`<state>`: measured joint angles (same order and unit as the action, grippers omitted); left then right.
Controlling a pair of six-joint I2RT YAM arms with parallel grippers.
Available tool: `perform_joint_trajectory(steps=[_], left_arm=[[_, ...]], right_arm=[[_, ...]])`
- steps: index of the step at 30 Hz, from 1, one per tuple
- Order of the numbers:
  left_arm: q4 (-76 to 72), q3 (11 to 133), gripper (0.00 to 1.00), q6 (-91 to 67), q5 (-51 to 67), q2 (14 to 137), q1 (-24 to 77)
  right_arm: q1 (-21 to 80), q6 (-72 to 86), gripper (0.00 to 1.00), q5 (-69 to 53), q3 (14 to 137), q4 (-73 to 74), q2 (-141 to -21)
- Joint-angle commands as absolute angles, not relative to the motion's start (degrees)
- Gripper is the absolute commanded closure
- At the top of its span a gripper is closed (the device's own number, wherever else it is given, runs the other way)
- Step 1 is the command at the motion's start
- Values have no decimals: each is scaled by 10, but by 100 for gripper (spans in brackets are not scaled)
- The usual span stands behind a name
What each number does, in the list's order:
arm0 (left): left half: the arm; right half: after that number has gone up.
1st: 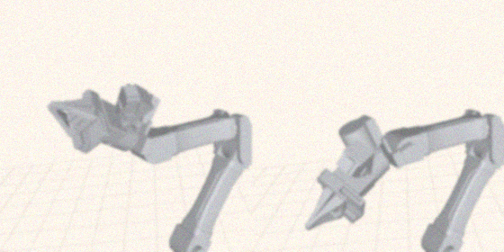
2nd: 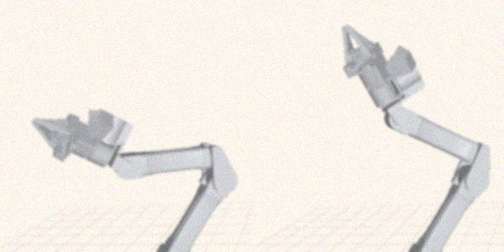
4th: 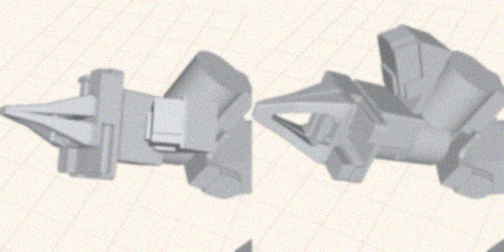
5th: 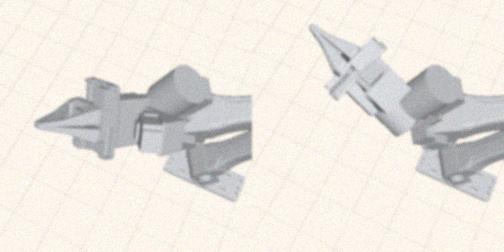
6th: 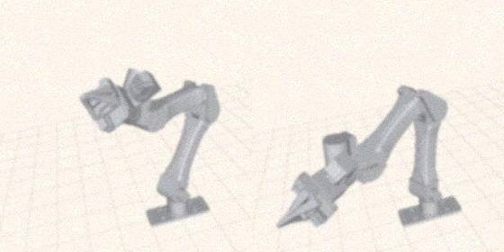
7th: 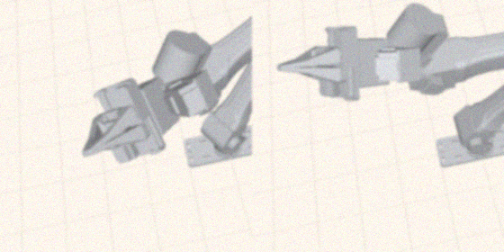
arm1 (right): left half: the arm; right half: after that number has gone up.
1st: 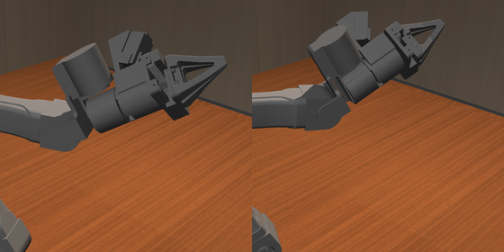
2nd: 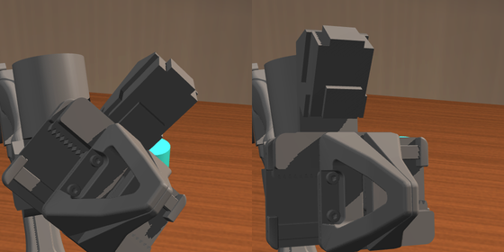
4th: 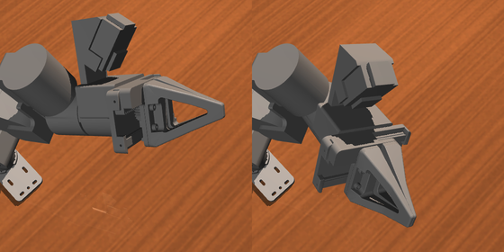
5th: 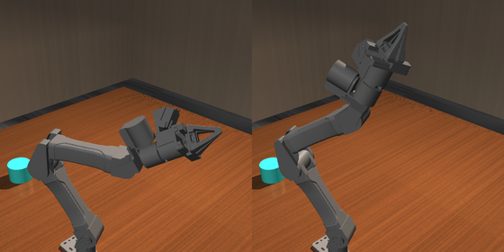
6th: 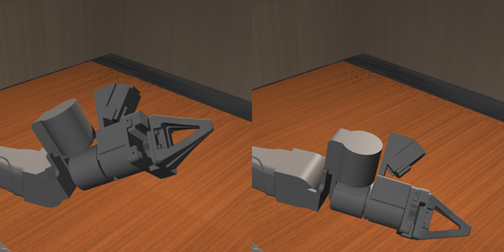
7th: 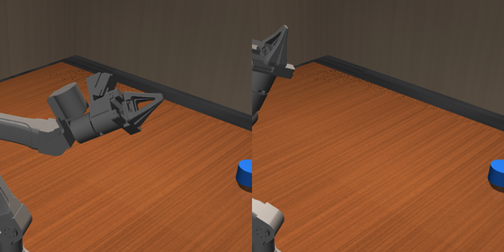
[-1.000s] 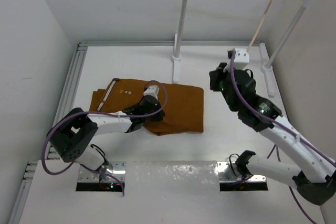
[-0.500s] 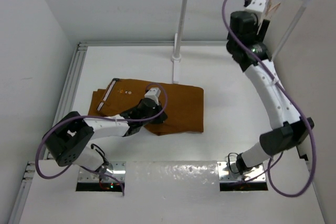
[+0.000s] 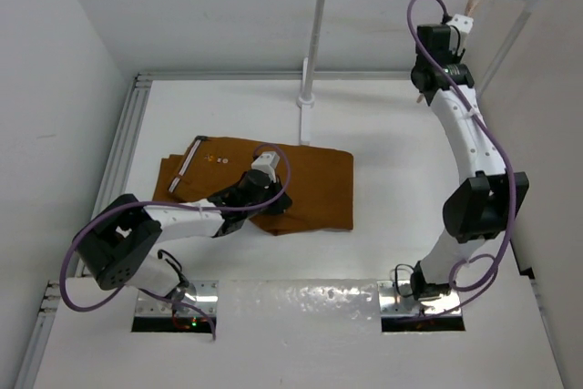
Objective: Place the trousers on the hanger
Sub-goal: Pick up the hanger from the clothesline.
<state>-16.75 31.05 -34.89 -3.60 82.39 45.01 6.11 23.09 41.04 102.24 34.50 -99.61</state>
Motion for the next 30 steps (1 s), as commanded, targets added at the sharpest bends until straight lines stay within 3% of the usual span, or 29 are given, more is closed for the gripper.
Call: perform_joint_trajectory(steps=[1,5,13,18,30], left_arm=[[-195,311,100,-343,-31,815,456],[-192,315,100,-342,-31,822,456],[-199,320,100,-340,-20,831,456],[-201,320,100,-342,-14,832,456],[-205,321,98,-339,-10,824,456]], right_arm=[[35,262,68,362,963,282,-950],[30,255,80,351,903,232,-915],[30,229,85,313,781,135,-806],[30,200,100,326,757,122,-771],[30,169,100,292,732,122,-738]])
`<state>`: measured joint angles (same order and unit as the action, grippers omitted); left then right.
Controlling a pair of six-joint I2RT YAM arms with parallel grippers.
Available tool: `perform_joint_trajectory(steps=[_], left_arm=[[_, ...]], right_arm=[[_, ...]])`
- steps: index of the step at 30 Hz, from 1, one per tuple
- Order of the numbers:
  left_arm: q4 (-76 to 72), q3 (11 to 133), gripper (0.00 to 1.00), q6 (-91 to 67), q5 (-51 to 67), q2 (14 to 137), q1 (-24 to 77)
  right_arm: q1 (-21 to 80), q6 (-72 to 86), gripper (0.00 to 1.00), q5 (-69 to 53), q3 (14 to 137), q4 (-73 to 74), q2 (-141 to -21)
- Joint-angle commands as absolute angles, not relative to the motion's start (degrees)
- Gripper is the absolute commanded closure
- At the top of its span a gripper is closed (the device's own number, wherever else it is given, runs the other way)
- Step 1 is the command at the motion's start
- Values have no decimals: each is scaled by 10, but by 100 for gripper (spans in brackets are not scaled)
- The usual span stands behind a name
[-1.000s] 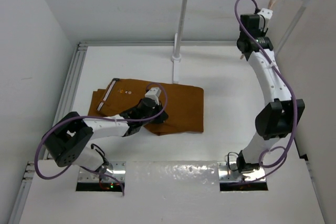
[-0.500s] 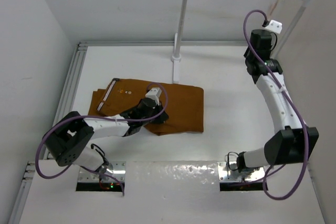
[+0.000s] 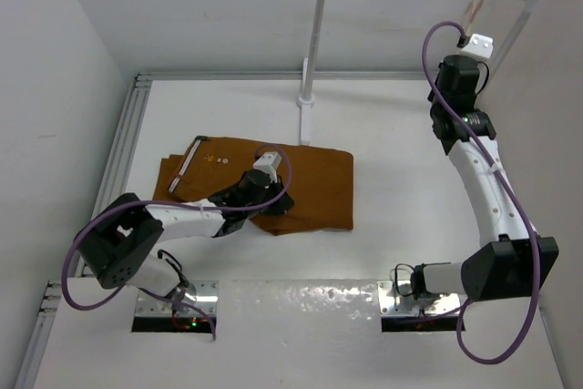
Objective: Place the trousers on the hanger
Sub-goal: Pick up the hanger from the clothesline, then place the trousers on the hanger.
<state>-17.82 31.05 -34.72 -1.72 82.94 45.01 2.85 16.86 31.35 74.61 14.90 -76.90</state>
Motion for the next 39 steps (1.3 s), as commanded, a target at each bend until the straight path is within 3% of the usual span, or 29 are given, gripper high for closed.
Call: perform_joint_trajectory(steps=[1,3,6,9,14,18,22,28,35,39], left_arm=[[-207,321,97,-335,-7,822,456],[-220,318,95,-331,-3,802,456],[-257,295,79,-325,12,758,457],[-266,295,72,-325,18,735,458],[-265,316,73,-336,33,719,468],[-255,392,78,-338,35,735,475],[-218,479,78,-338,39,813,476],[-144,687,66,-320,33,962,490],[-46,905,58,-340,90,1150,490],[-61,921,56,-360,93,1186,490]], right_arm=[[30,175,100,286,723,123,-731],[29,185,100,276,673,100,-697],[30,181,100,251,615,71,-659],[30,183,100,246,606,97,-637],[31,197,100,186,566,125,-596],[32,235,100,33,526,165,-561],[33,259,100,-17,425,191,-506],[70,259,100,-11,375,216,-512],[175,240,100,100,387,229,-559],[187,237,100,115,379,231,-556]])
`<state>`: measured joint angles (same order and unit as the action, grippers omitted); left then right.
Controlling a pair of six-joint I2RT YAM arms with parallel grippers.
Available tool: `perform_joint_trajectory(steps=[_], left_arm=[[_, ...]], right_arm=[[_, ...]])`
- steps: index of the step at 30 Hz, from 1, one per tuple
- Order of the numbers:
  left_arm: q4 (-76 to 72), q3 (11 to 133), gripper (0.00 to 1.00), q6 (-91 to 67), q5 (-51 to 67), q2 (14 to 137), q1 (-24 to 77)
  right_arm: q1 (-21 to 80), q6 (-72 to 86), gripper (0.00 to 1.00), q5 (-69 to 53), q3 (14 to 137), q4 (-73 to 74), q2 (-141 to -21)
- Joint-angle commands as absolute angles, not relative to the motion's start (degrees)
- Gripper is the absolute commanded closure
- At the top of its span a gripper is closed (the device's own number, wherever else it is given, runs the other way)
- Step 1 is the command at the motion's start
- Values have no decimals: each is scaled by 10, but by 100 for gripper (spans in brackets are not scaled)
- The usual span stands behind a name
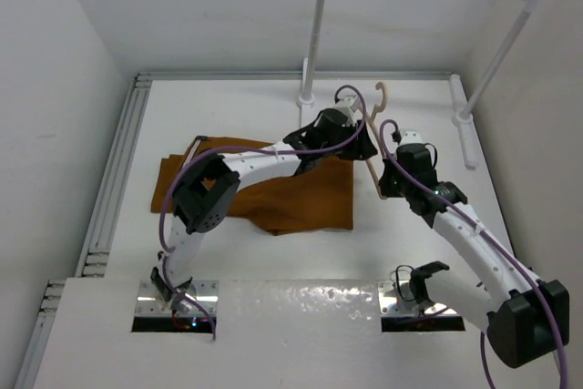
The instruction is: Place the trousers on the hanger
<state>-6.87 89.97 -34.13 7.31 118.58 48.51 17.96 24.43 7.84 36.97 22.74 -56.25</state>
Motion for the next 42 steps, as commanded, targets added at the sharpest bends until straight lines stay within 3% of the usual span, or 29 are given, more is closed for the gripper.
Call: perform_joint_trajectory(steps=[1,10,16,19,32,39,42], left_arm=[[-62,917,56,-364,92,1187,490],[-178,803,55,-388,91,1129,490],[-218,791,54,-403,77,1108,490],[-215,819,47,-408,81,1127,490],[-67,1015,46,-371,48,1237,490],[-22,1014,51,-355,3,1237,490],[-10,1013,48,-348,0,1228,490]], right_arm=[[189,237,100,116,378,230,-555],[206,241,100,157,379,242,-578],[214,243,100,168,376,245,-572],[216,243,100,163,372,243,-569],[230,241,100,167,368,239,-571],[230,243,100,176,373,243,-574],[230,241,100,182,375,246,-578]])
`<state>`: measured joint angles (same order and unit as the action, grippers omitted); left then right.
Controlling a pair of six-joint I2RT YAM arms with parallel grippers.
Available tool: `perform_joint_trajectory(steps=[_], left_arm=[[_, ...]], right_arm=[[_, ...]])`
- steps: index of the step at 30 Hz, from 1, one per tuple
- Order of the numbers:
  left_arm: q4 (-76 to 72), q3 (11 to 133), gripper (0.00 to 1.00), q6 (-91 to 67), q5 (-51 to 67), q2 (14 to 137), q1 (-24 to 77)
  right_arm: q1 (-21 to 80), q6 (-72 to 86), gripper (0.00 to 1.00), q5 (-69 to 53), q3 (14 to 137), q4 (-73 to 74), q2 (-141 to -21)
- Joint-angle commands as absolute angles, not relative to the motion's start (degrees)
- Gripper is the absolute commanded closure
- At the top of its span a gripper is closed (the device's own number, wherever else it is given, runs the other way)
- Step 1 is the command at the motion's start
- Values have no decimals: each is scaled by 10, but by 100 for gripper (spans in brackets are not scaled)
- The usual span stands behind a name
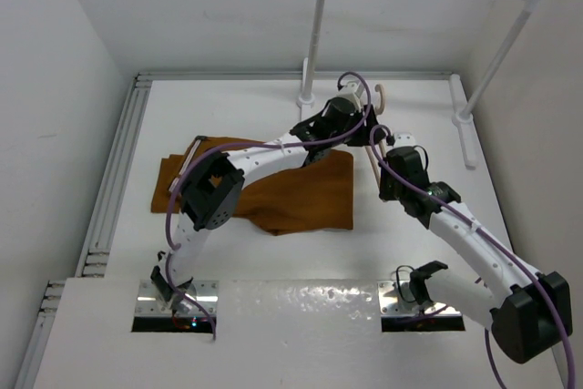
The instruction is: Place the trousers on the hanger
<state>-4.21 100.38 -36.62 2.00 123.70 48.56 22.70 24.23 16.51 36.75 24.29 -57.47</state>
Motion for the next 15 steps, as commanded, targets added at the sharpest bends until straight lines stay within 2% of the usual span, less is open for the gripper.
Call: perform_joint_trajectory(steps=[1,9,15], left_arm=[[-10,1012,47,-348,-11,1224,490],[24,1047,44,-354,10,1258,492],[21,1085,47,-370,30,1295,496]], right_arm=[[230,241,100,185,376,248,-579],[237,243,100,174,370,231,-580],[256,241,100,193,371,238,-588]])
